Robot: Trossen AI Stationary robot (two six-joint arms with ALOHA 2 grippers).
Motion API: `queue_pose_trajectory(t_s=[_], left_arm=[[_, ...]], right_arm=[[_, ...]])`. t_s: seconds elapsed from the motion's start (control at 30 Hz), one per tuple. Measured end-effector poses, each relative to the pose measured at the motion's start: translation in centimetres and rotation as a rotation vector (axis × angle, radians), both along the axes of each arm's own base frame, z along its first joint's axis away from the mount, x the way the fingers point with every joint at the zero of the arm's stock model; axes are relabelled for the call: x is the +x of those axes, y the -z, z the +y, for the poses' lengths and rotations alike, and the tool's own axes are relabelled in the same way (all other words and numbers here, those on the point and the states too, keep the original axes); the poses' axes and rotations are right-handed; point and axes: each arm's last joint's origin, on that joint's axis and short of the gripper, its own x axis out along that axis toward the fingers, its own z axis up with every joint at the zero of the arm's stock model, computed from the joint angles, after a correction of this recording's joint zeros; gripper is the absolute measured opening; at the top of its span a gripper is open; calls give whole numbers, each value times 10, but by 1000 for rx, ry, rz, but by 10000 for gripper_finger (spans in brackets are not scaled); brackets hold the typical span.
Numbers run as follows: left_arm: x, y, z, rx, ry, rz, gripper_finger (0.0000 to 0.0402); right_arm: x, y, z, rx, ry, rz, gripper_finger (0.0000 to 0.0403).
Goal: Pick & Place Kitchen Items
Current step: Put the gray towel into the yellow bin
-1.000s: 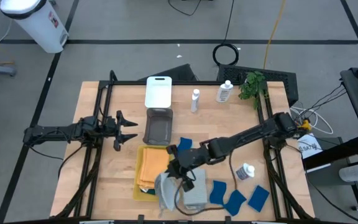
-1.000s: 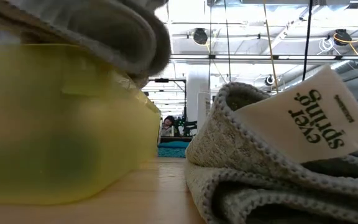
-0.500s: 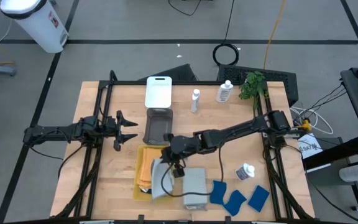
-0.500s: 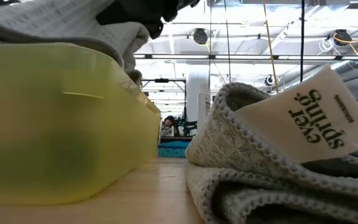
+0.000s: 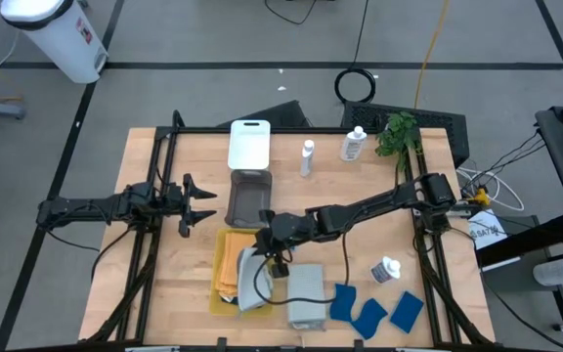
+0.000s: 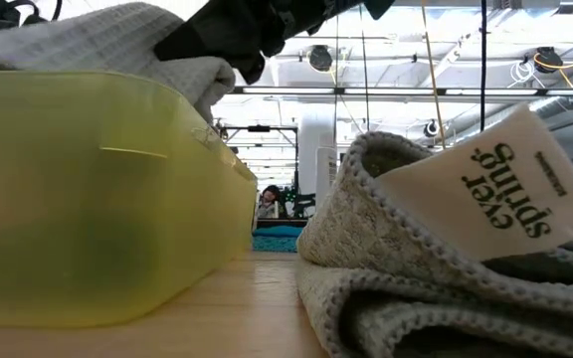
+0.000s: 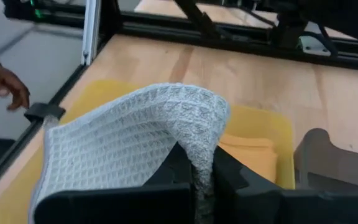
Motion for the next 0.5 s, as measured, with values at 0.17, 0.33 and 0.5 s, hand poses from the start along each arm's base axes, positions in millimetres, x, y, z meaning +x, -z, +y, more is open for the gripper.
queue_pose_trajectory(t_s=[0.17, 0.33, 0.5], left_arm=[[0, 0, 0, 0, 0, -1, 244], [0, 0, 0, 0, 0, 0, 244], [0, 0, 0, 0, 0, 0, 244]], right_arm=[[-2, -1, 11, 13, -47, -28, 1], [-4, -5, 22, 3, -81, -67, 1], [-5, -9, 32, 13, -101, -107, 1]])
